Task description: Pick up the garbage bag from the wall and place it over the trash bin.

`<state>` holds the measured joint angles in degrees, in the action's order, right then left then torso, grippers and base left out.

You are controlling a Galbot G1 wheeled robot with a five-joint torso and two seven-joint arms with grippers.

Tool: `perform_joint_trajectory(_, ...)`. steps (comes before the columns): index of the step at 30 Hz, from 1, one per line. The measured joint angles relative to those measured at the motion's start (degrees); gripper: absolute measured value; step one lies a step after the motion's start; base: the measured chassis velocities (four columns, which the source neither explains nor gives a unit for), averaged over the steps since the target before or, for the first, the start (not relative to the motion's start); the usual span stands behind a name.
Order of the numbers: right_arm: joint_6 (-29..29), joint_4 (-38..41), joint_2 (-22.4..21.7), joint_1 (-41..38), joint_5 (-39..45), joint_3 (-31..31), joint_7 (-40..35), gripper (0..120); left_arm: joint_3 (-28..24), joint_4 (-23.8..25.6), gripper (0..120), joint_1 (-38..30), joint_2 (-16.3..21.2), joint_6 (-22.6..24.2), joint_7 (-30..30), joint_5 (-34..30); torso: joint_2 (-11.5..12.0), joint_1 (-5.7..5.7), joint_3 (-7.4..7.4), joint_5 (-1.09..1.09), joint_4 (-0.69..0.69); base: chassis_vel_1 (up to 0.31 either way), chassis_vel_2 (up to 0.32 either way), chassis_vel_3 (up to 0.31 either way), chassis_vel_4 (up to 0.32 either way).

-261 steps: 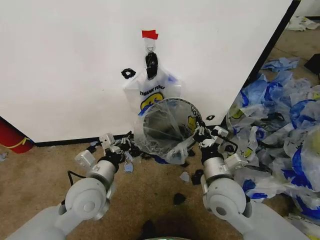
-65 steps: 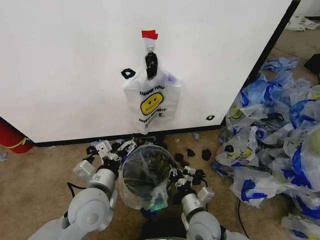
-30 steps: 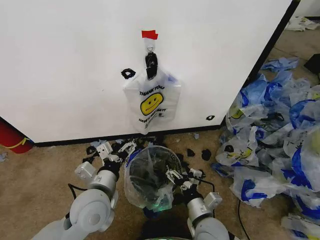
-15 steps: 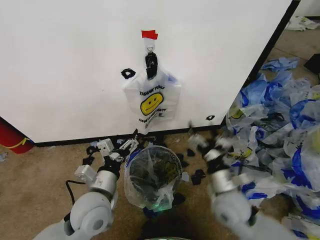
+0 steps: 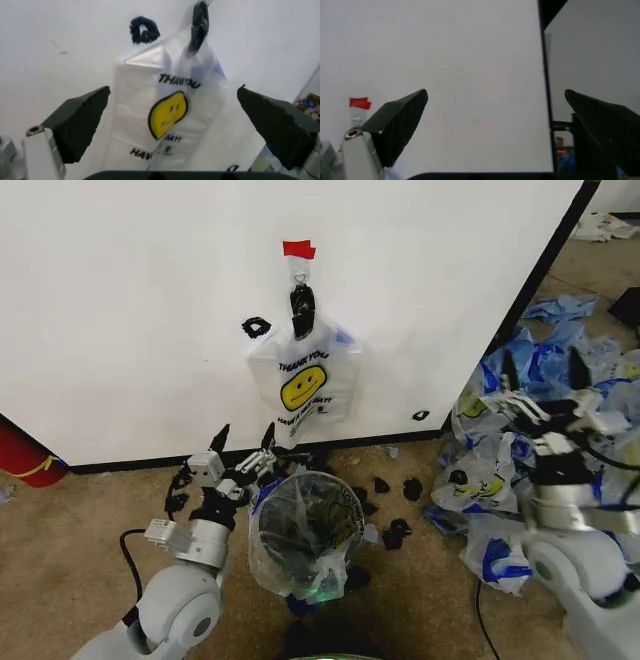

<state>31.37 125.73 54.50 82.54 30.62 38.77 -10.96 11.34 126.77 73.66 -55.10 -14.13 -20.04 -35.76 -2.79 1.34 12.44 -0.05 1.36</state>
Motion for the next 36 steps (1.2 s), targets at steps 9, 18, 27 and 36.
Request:
perform_joint_trajectory(9,-2.60,3.36,7.28,7.83,-8.69,4.73,-3.43,100,3.42,-3.40,100,0.79,-5.21,-1.12,2.33,2.47,0.00,0.00,0.00,-0.01,-0.01,0.000,0.000,0.000,0.000)
perform_joint_trajectory(18,-2.95,4.62,11.12,11.93,-11.11,4.67,-0.85,100,10.66,-9.88,100,-0.66,-8.29,-3.93,10.91,7.12,0.00,0.00,0.01,-0.02,0.00,0.000,0.000,0.000,0.000)
perform_joint_trajectory(27,-6.96,2.78,15.17,11.72,-15.06,0.30,-0.38,100,18.29,-11.91,100,0.66,-13.42,-5.41,17.06,8.44,0.00,0.00,0.01,0.00,-0.01,0.000,0.000,0.000,0.000)
perform_joint_trajectory(36,-9.78,-0.98,18.35,7.94,-15.33,-4.78,-1.36,100,21.29,-11.55,100,2.00,-15.82,-7.00,18.76,9.11,0.00,0.00,0.01,-0.01,-0.01,0.000,0.000,0.000,0.000)
